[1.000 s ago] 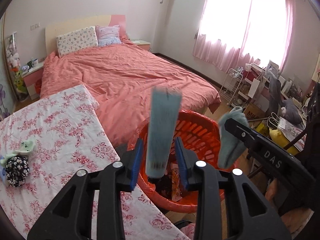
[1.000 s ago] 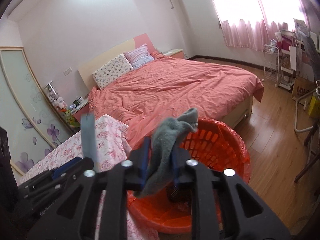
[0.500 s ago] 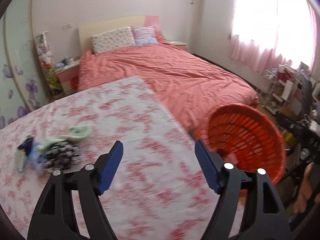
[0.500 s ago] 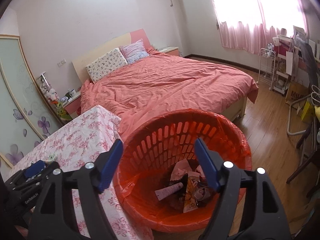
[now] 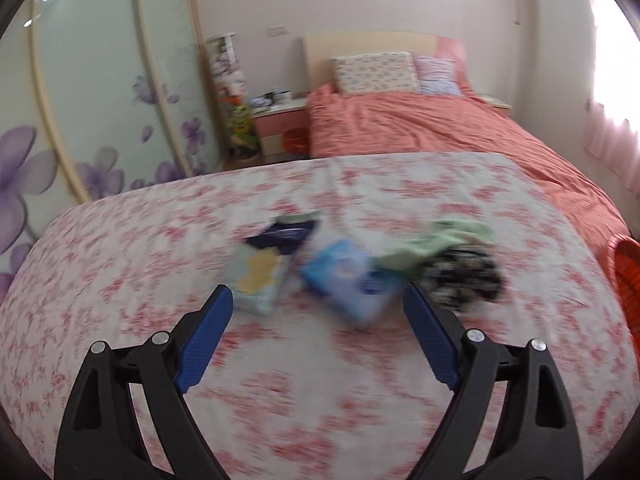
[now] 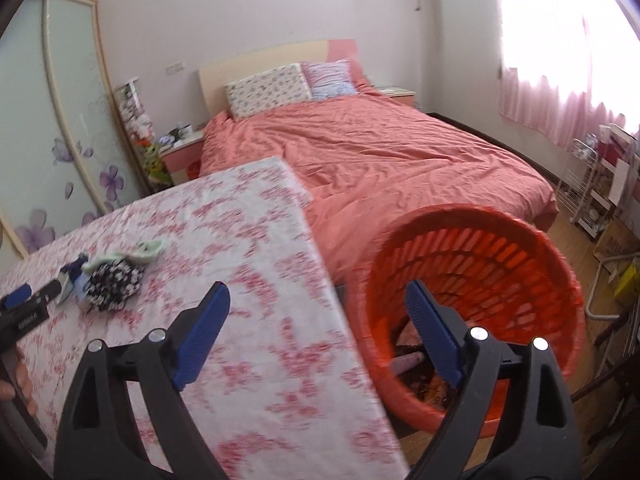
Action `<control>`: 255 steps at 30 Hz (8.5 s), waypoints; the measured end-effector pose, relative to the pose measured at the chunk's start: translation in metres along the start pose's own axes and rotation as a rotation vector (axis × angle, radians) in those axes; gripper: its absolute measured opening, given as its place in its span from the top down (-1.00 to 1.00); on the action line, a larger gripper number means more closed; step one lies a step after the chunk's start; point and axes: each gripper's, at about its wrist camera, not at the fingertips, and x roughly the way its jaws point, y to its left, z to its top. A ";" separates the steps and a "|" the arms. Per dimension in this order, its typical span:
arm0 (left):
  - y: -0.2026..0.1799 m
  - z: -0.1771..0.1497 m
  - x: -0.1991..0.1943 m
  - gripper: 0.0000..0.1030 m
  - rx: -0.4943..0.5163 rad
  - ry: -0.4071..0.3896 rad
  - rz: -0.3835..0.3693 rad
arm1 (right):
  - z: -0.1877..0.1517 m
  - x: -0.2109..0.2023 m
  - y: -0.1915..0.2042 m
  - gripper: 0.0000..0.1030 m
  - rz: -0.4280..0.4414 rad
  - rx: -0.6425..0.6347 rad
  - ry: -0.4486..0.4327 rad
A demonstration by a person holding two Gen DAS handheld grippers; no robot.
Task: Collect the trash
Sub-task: 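Move both open tools back over the bed items, then grasp the daisy-print black cloth with the right tool while the left tool approaches the cracker packet, then close the left tool on the blue cracker packet, then carry the cracker packet and daisy cloth to the orange basket and release both, then move both open tools back over the bed items, then grasp the blue Vinda tissue pack with the left tool while the right tool grasps the mint-green sock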
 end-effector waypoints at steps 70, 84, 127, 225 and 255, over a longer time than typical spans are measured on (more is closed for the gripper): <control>0.056 -0.051 0.030 -0.02 -0.077 0.189 -0.045 | -0.042 0.060 0.138 0.45 0.078 -0.171 0.210; 0.056 -0.051 0.030 -0.06 -0.078 0.190 -0.034 | -0.042 0.061 0.136 0.41 0.093 -0.159 0.211; 0.049 -0.048 0.010 0.20 -0.065 0.141 -0.072 | -0.033 0.028 0.107 0.61 0.172 -0.049 0.152; -0.033 -0.009 0.058 -0.61 -0.112 0.184 0.015 | -0.023 0.012 -0.012 -0.47 0.020 0.068 0.042; 0.052 -0.009 0.077 -0.35 -0.180 0.195 -0.004 | -0.019 0.059 0.110 -0.47 0.143 -0.090 0.140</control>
